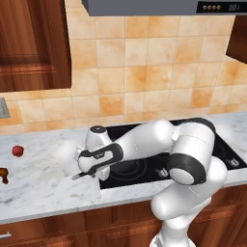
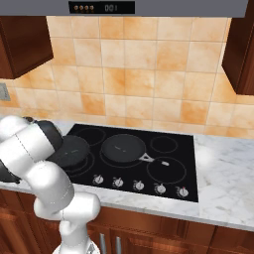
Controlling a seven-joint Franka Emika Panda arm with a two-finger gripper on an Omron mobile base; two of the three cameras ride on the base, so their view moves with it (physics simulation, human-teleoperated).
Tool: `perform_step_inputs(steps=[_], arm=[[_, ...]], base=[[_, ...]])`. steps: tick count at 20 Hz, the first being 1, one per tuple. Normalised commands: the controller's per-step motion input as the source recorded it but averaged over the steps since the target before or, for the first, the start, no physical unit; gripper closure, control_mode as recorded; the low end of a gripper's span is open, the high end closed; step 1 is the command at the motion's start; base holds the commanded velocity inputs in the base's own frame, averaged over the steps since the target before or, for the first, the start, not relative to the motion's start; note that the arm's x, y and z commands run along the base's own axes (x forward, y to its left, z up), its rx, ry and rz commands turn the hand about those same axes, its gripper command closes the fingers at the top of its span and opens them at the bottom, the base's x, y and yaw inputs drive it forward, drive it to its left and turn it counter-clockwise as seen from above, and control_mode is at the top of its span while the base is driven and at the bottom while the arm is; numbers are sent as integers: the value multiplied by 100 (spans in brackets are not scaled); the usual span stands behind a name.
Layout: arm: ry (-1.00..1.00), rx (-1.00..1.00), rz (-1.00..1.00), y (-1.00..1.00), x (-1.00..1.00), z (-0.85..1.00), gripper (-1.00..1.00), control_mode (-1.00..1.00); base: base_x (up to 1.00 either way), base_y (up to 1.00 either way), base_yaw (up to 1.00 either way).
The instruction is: Place both pans onto different burners. Then place the bell pepper and the chicken drumstick on different pans.
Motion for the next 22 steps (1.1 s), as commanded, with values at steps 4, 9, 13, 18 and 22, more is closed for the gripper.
perform_step_inputs(steps=[4,9,13,18,22], arm=[[0,0,-7,-37,0,-3,100,-100],[2,0,-5,-25,0,-6,100,-100],[5,0,-3,0,8,-10,100,-100],[5,0,-1,0,31,-12,100,-100],[4,0,0,0,22,-22,100,-100]], base=[[0,0,0],[0,0,0],[0,0,0],[0,0,0],[0,0,0]])
